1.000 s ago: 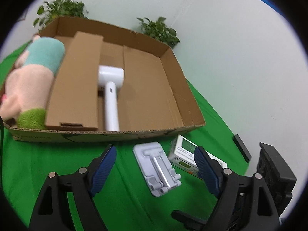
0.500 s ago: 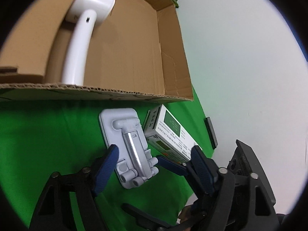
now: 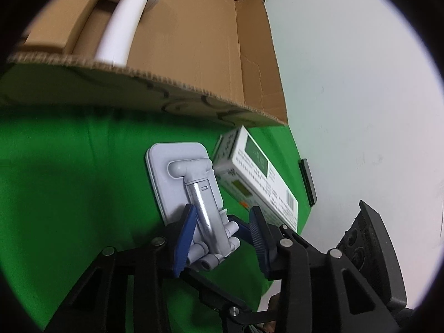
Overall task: Organize objects
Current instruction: 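Grasp the white phone stand with the right gripper and lift it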
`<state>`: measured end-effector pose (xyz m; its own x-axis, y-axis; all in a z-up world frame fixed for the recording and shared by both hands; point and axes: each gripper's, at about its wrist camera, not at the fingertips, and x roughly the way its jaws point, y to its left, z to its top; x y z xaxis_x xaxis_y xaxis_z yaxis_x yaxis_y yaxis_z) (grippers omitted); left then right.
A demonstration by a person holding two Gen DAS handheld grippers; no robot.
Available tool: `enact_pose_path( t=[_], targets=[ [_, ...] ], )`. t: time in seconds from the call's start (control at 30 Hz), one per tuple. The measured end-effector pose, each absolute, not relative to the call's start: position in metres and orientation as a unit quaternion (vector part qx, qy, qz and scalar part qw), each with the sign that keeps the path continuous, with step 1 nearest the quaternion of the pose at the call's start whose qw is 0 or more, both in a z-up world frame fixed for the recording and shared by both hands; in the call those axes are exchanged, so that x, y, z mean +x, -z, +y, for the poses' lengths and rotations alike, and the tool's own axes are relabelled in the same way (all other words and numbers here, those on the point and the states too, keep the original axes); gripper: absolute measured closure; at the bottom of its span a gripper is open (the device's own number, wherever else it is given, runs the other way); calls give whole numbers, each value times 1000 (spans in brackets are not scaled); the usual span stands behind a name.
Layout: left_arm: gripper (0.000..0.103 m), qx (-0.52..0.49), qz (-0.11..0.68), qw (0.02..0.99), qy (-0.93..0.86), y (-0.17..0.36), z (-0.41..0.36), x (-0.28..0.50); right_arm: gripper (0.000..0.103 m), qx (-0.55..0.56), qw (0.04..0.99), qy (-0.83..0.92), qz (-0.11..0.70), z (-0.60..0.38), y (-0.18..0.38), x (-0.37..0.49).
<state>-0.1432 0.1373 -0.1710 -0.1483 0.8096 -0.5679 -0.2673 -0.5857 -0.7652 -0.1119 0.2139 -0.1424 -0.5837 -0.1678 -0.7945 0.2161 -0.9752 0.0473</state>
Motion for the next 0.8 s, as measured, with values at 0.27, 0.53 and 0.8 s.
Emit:
enact_pose_path(
  t=[0.27, 0.53, 0.8],
  targets=[
    [72, -545, -290, 373, -693, 181, 130, -103, 39, 458, 139, 878, 33, 215, 136, -71],
    [72, -547, -307, 367, -687, 179, 127, -93, 39, 466, 154, 871, -31, 223, 128, -62],
    [72, -542, -315, 357, -692, 173, 116, -82, 39, 464, 183, 862, -90, 226, 121, -56]
  ],
)
